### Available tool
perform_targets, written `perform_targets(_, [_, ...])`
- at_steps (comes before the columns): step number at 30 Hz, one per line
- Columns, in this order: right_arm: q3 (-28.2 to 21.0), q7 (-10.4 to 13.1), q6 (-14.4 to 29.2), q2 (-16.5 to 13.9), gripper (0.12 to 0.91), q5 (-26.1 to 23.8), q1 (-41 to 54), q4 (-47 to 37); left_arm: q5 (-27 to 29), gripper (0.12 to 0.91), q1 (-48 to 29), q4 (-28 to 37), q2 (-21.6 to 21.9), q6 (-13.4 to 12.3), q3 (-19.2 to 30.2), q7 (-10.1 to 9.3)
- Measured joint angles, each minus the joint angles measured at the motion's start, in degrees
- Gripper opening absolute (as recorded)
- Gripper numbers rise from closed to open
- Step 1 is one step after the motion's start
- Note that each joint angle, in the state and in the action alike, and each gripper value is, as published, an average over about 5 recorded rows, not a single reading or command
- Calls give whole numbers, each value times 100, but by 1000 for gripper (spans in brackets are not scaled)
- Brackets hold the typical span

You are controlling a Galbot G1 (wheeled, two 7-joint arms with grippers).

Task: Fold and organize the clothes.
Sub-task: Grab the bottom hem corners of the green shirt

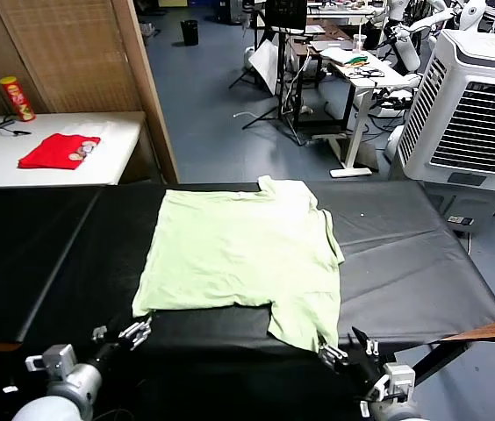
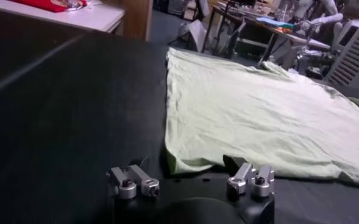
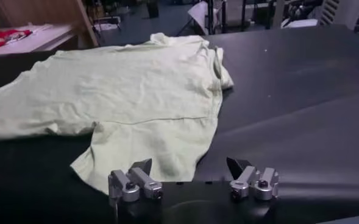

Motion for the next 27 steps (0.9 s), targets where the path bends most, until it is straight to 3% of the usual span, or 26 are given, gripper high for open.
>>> perform_targets(5, [-29,58,6,28,776,-18,26,-71,47,798,-55,69,-12,-45,5,-6])
perform_targets(8, [-54,82,32,62,713,-35,37,-125,50,780,-93,148,-8,-88,5,-18])
perform_targets(11, [-73,88,90,92,597,-69,45,-170,61,674,-114,228,-2,-128,5,-14])
perform_targets(19, [-81,63,152,110,176,-123,2,-180,134,242,-140,307,-36,-235,56,32])
perform_targets(23, [12,110,148,63,121,-116,-151,12,239,130,-92,286,-55,-273,44,-1])
perform_targets(27, [152,127,160,-16,121,-89,-432,391,262,127,122,73,-9,-286,-73,-57])
